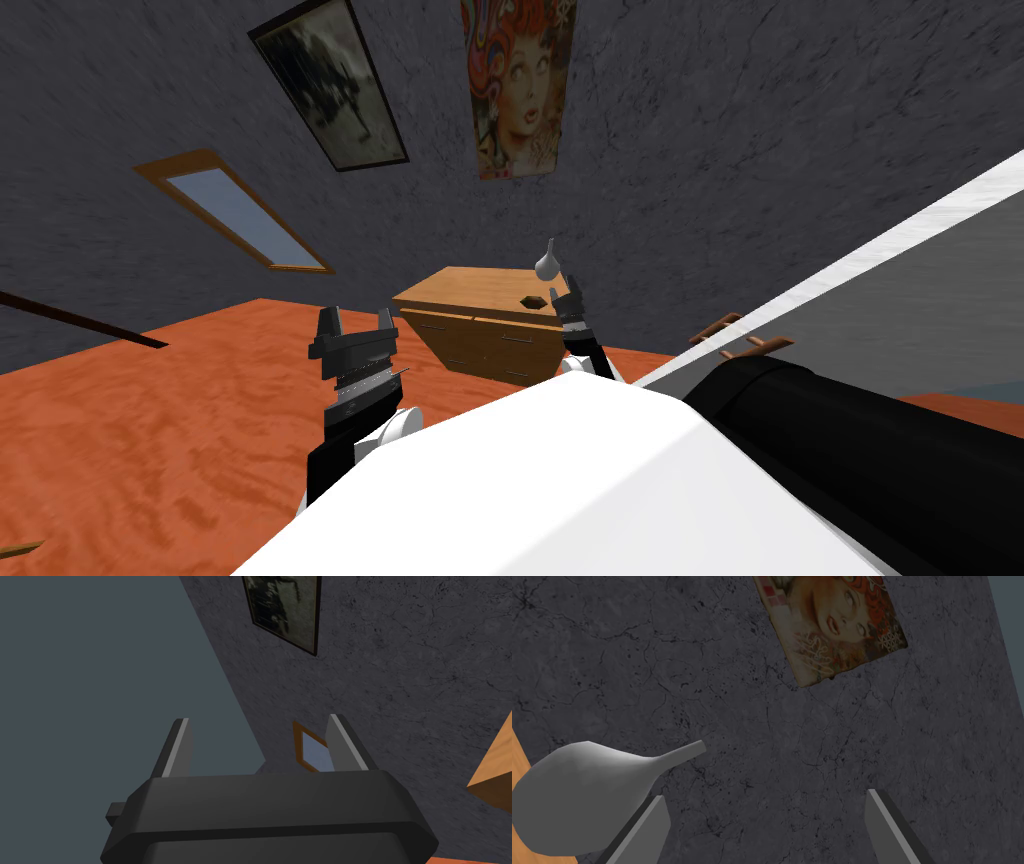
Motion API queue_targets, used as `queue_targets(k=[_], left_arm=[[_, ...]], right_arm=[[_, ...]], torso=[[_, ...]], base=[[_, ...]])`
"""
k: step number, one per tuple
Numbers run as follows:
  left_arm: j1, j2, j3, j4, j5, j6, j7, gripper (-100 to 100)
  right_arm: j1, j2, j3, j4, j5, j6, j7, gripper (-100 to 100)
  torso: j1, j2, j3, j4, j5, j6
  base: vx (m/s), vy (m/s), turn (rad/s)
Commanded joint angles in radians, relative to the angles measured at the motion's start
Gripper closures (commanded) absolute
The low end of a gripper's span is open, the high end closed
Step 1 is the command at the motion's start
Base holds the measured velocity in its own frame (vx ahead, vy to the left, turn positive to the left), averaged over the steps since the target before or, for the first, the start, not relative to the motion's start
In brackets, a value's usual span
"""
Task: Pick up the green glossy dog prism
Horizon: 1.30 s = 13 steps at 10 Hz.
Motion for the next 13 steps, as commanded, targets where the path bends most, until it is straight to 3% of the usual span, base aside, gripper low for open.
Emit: queue_targets(k=[1, 13], left_arm=[[0.0, 0.0, 0.0, 0.0, 0.0, 0.0, 0.0, 0], [0.0, 0.0, 0.0, 0.0, 0.0, 0.0, 0.0, 0]], right_arm=[[0.002, -0.042, 0.005, 0.002, 0.01, -0.003, -0.002, -100], [0.002, -0.373, 0.05, 0.056, 0.13, -0.024, -0.031, -100]], torso=[[0.0, 0.0, 0.0, 0.0, 0.0, 0.0], [0.006, 0.004, 0.002, 0.001, 0.001, 0.0]], base=[[-0.025, 0.029, -0.05], [-0.059, 0.082, -0.069]])
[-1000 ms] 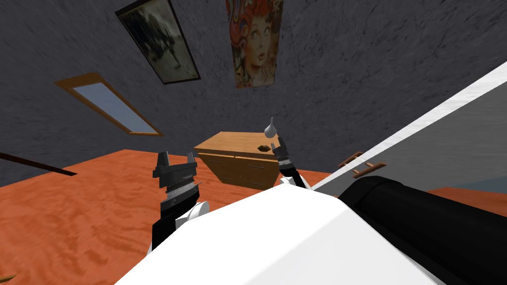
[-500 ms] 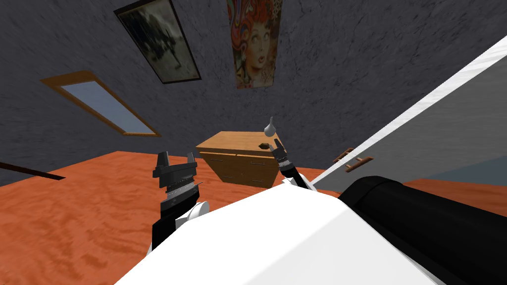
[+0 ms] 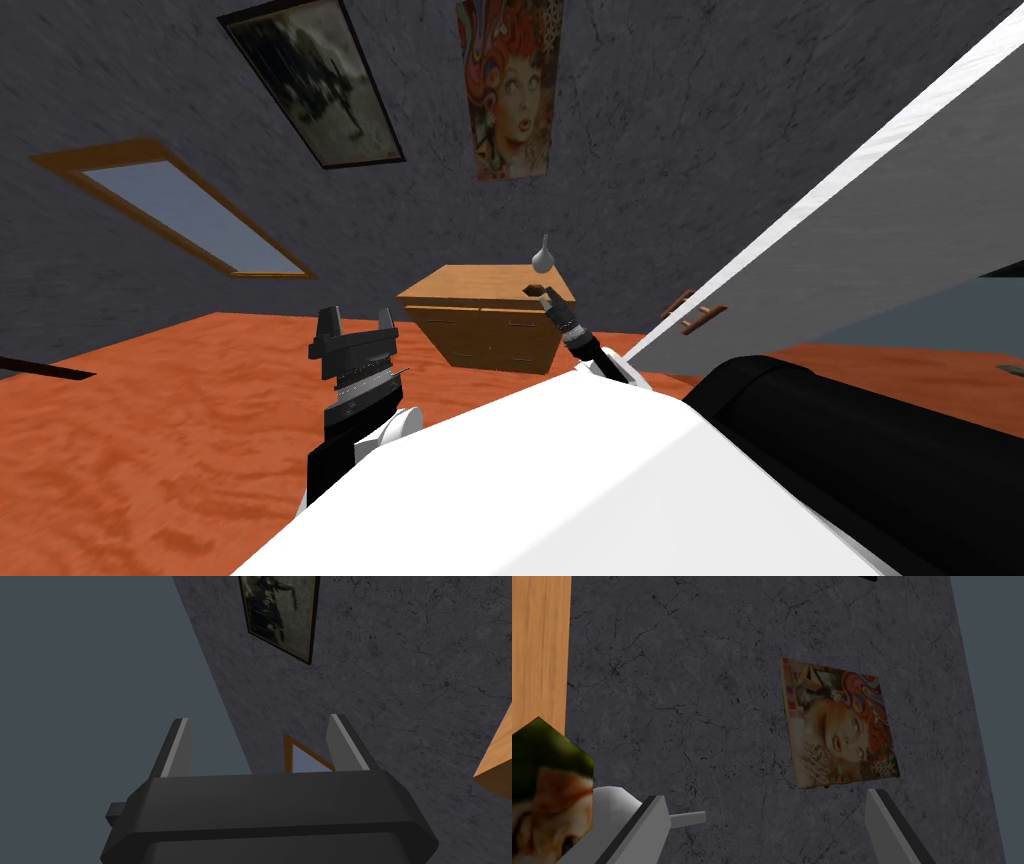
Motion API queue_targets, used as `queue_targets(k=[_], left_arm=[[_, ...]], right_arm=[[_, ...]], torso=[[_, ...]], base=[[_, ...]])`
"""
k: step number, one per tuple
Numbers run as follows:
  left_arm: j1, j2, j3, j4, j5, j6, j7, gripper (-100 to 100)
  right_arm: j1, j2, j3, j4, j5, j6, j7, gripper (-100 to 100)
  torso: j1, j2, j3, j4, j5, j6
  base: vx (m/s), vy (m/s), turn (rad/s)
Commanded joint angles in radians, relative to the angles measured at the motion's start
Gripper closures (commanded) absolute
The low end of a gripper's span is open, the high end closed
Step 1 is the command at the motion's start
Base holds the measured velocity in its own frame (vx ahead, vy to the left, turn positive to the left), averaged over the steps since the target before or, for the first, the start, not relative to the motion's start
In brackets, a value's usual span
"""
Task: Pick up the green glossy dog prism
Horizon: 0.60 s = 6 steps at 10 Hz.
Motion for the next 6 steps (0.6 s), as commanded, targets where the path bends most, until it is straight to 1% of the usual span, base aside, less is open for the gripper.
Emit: queue_targets(k=[1, 2, 3, 4, 5, 6], left_arm=[[0.0, 0.0, 0.0, 0.0, 0.0, 0.0, 0.0, 0], [0.0, 0.0, 0.0, 0.0, 0.0, 0.0, 0.0, 0], [0.0, 0.0, 0.0, 0.0, 0.0, 0.0, 0.0, 0], [0.0, 0.0, 0.0, 0.0, 0.0, 0.0, 0.0, 0], [0.0, 0.0, 0.0, 0.0, 0.0, 0.0, 0.0, 0], [0.0, 0.0, 0.0, 0.0, 0.0, 0.0, 0.0, 0]], right_arm=[[0.001, -0.05, 0.002, 0.006, 0.011, -0.003, -0.004, -100], [0.001, -0.059, 0.002, 0.006, 0.011, -0.003, -0.004, -100], [-0.003, -0.099, 0.009, 0.022, 0.034, -0.006, -0.009, -100], [-0.003, -0.127, 0.009, 0.022, 0.034, -0.006, -0.009, -100], [-0.008, -0.155, 0.015, 0.041, 0.058, -0.01, -0.015, -100], [-0.008, -0.19, 0.015, 0.041, 0.058, -0.01, -0.015, -100]], torso=[[0.0, 0.0, 0.0, 0.0, 0.0, 0.0], [0.0, 0.0, 0.0, 0.0, 0.0, 0.0], [-0.004, -0.002, -0.001, 0.0, -0.001, 0.0], [-0.003, -0.001, -0.001, 0.0, -0.001, 0.0], [-0.002, -0.001, 0.0, 0.0, 0.0, 0.0], [-0.001, 0.0, 0.0, 0.0, 0.0, 0.0]], base=[[-0.07, 0.098, -0.06], [-0.033, 0.039, 0.004], [-0.065, 0.058, -0.078], [-0.073, 0.076, -0.083], [-0.088, 0.101, -0.11], [-0.081, 0.09, -0.051]])
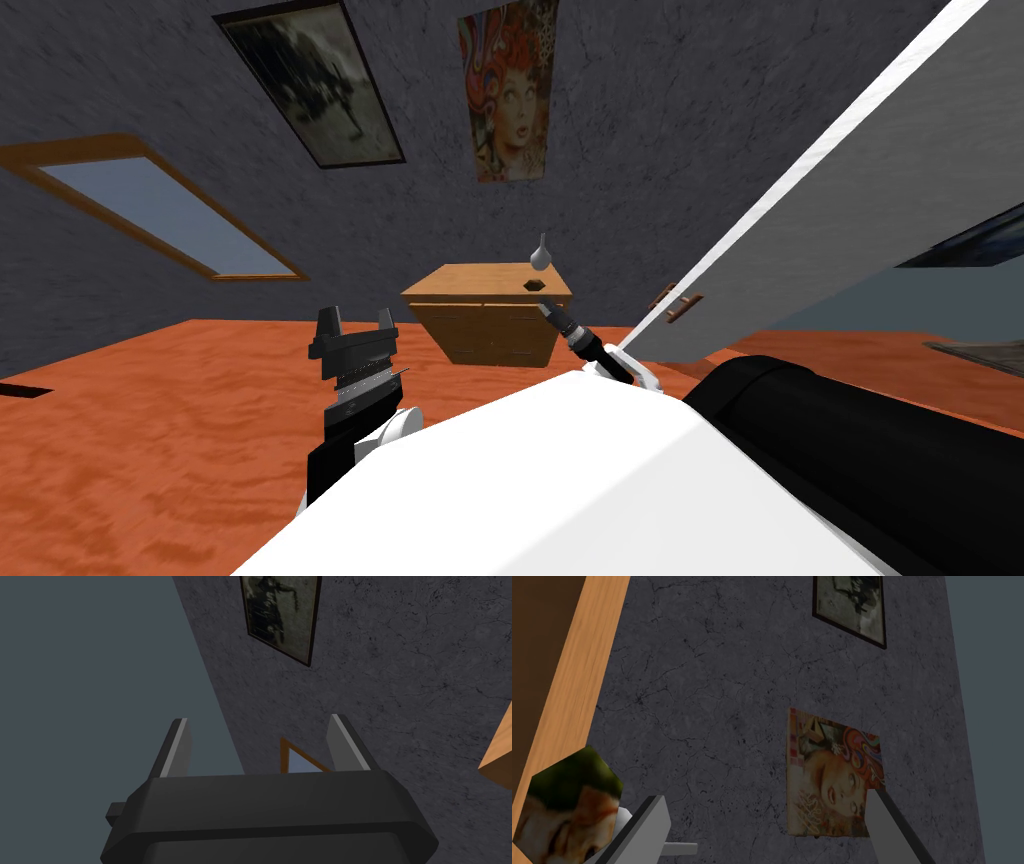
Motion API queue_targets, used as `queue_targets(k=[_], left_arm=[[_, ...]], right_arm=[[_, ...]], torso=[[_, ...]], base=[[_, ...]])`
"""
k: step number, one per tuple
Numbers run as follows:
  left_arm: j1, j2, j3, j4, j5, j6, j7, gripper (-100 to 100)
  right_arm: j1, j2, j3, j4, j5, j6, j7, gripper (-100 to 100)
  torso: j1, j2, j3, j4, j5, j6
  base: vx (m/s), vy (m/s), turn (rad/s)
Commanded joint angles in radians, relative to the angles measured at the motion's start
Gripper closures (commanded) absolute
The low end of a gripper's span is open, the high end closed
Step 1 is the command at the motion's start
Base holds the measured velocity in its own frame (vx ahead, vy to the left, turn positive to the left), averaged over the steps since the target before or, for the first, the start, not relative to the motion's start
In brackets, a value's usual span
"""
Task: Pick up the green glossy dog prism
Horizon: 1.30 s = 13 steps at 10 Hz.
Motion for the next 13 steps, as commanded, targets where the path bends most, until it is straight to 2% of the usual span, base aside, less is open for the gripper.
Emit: queue_targets(k=[1, 4, 6, 7, 9, 10, 12, 13], left_arm=[[0.0, 0.0, 0.0, 0.0, 0.0, 0.0, 0.0, 0], [0.0, 0.0, 0.0, 0.0, 0.0, 0.0, 0.0, 0], [0.0, 0.0, 0.0, 0.0, 0.0, 0.0, 0.0, 0], [0.0, 0.0, 0.0, 0.0, 0.0, 0.0, 0.0, 0], [0.0, 0.0, 0.0, 0.0, 0.0, 0.0, 0.0, 0], [0.0, 0.0, 0.0, 0.0, 0.0, 0.0, 0.0, 0], [0.0, 0.0, 0.0, 0.0, 0.0, 0.0, 0.0, 0], [0.0, 0.0, 0.0, 0.0, 0.0, 0.0, 0.0, 0]], right_arm=[[-0.003, -0.034, 0.004, 0.0, 0.005, 0.005, 0.001, -100], [-0.016, -0.135, 0.015, 0.045, 0.054, -0.003, -0.01, -100], [-0.016, -0.192, 0.015, 0.045, 0.054, -0.003, -0.01, -100], [-0.024, -0.225, 0.019, 0.071, 0.078, -0.008, -0.016, -100], [-0.024, -0.274, 0.019, 0.071, 0.078, -0.008, -0.016, -100], [-0.033, -0.308, 0.023, 0.099, 0.101, -0.013, -0.021, -100], [-0.033, -0.358, 0.023, 0.099, 0.101, -0.013, -0.021, -100], [-0.042, -0.393, 0.026, 0.129, 0.124, -0.02, -0.027, -100]], torso=[[0.0, 0.0, 0.0, 0.0, 0.0, 0.0], [0.0, -0.001, -0.001, 0.0, 0.0, 0.0], [0.0, 0.001, 0.0, 0.0, 0.0, 0.0], [-0.003, -0.003, -0.002, -0.001, 0.0, 0.0], [-0.001, -0.002, -0.001, -0.001, 0.0, 0.0], [-0.003, -0.004, -0.002, -0.001, -0.001, 0.0], [-0.002, -0.002, -0.001, -0.001, 0.0, 0.0], [-0.003, -0.003, -0.002, -0.001, -0.001, 0.0]], base=[[-0.039, 0.047, 0.009], [-0.084, 0.095, -0.073], [-0.056, 0.064, -0.036], [-0.04, 0.063, -0.076], [-0.043, 0.055, -0.018], [-0.047, 0.059, -0.06], [-0.05, 0.047, -0.018], [-0.067, 0.049, -0.043]])
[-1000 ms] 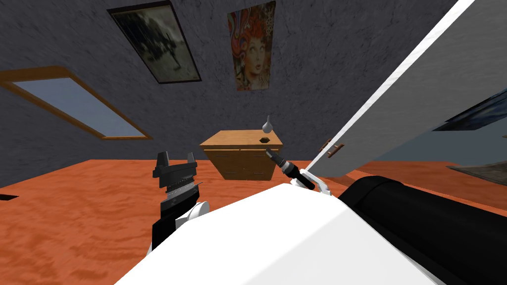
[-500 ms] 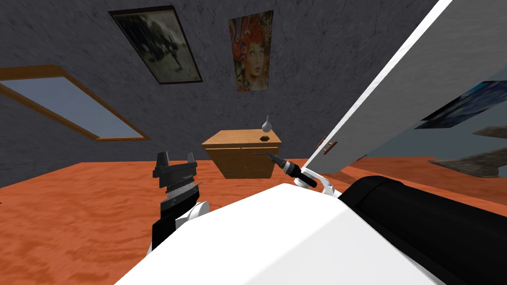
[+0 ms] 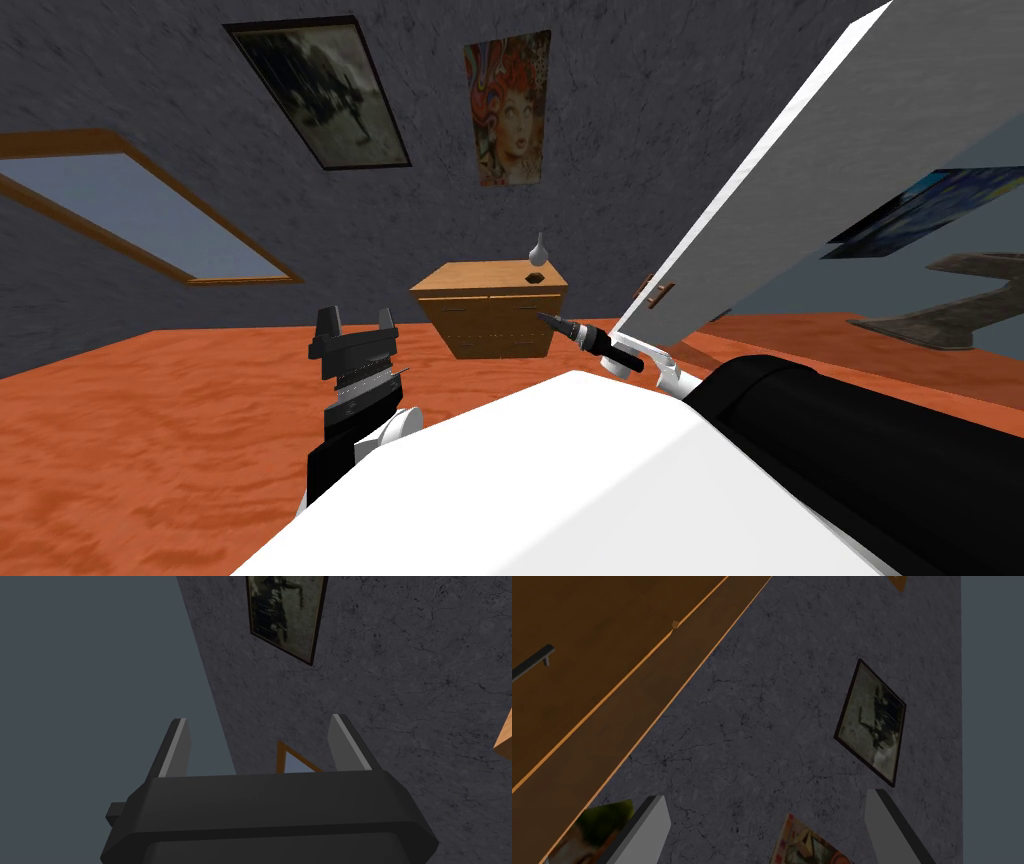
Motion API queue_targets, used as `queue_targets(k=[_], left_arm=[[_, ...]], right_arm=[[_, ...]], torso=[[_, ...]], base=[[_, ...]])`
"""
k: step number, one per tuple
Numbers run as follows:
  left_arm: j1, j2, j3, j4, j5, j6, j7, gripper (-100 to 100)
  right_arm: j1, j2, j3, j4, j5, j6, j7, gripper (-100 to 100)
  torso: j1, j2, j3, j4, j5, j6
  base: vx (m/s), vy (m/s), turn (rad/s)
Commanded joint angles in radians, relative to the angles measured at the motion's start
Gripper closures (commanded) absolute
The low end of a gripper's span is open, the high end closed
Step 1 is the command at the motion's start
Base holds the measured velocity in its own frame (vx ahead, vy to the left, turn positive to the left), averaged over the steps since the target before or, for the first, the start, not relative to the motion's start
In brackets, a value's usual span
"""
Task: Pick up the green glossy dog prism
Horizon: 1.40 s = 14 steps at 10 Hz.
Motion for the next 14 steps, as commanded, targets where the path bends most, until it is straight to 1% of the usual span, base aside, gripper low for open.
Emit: queue_targets(k=[1, 2, 3, 4, 5, 6, 7, 8, 9, 10, 11, 12, 14], left_arm=[[0.0, 0.0, 0.0, 0.0, 0.0, 0.0, 0.0, 0], [0.0, 0.0, 0.0, 0.0, 0.0, 0.0, 0.0, 0], [0.0, 0.0, 0.0, 0.0, 0.0, 0.0, 0.0, 0], [0.0, 0.0, 0.0, 0.0, 0.0, 0.0, 0.0, 0], [0.0, 0.0, 0.0, 0.0, 0.0, 0.0, 0.0, 0], [0.0, 0.0, 0.0, 0.0, 0.0, 0.0, 0.0, 0], [0.0, 0.0, 0.0, 0.0, 0.0, 0.0, 0.0, 0], [0.0, 0.0, 0.0, 0.0, 0.0, 0.0, 0.0, 0], [0.0, 0.0, 0.0, 0.0, 0.0, 0.0, 0.0, 0], [0.0, 0.0, 0.0, 0.0, 0.0, 0.0, 0.0, 0], [0.0, 0.0, 0.0, 0.0, 0.0, 0.0, 0.0, 0], [0.0, 0.0, 0.0, 0.0, 0.0, 0.0, 0.0, 0], [0.0, 0.0, 0.0, 0.0, 0.0, 0.0, 0.0, 0]], right_arm=[[-0.007, -0.05, 0.001, 0.018, 0.01, -0.005, -0.005, -100], [-0.007, -0.072, 0.001, 0.018, 0.01, -0.005, -0.005, -100], [-0.016, -0.106, 0.004, 0.049, 0.031, -0.012, -0.01, -100], [-0.016, -0.137, 0.004, 0.049, 0.031, -0.012, -0.01, -100], [-0.016, -0.158, 0.004, 0.049, 0.031, -0.012, -0.01, -100], [-0.024, -0.193, 0.006, 0.081, 0.051, -0.021, -0.015, -100], [-0.024, -0.224, 0.006, 0.081, 0.051, -0.021, -0.015, -100], [-0.024, -0.245, 0.006, 0.081, 0.051, -0.021, -0.015, -100], [-0.033, -0.28, 0.007, 0.115, 0.07, -0.031, -0.019, -100], [-0.033, -0.311, 0.007, 0.115, 0.07, -0.031, -0.019, -100], [-0.033, -0.331, 0.007, 0.115, 0.07, -0.031, -0.019, -100], [-0.04, -0.366, 0.008, 0.149, 0.086, -0.043, -0.024, -100], [-0.04, -0.417, 0.008, 0.149, 0.086, -0.043, -0.024, -100]], torso=[[0.0, 0.0, 0.0, 0.0, 0.0, 0.0], [0.001, 0.0, 0.0, 0.0, 0.0, 0.0], [0.0, -0.002, -0.001, 0.0, 0.0, 0.0], [0.001, -0.001, 0.0, 0.0, 0.0, 0.0], [0.001, -0.001, 0.0, 0.0, 0.0, 0.0], [-0.001, -0.002, -0.001, 0.0, 0.0, 0.0], [0.0, -0.002, -0.001, 0.0, 0.0, 0.0], [0.0, -0.002, -0.001, 0.0, 0.0, 0.0], [-0.001, -0.003, -0.001, 0.0, 0.0, 0.0], [-0.001, -0.002, -0.001, 0.0, 0.0, 0.0], [0.0, -0.002, -0.001, 0.0, 0.0, 0.0], [-0.001, -0.003, -0.001, 0.0, 0.0, 0.0], [-0.001, -0.002, -0.001, 0.0, 0.0, 0.0]], base=[[-0.07, 0.063, -0.031], [-0.031, 0.039, 0.0], [-0.052, 0.068, -0.018], [-0.055, 0.066, -0.02], [-0.02, 0.026, -0.004], [-0.038, 0.047, -0.002], [-0.039, 0.05, -0.007], [-0.021, 0.022, -0.002], [-0.038, 0.039, 0.02], [-0.039, 0.046, 0.007], [-0.024, 0.022, -0.004], [-0.034, 0.03, 0.043], [-0.025, 0.027, 0.007]])
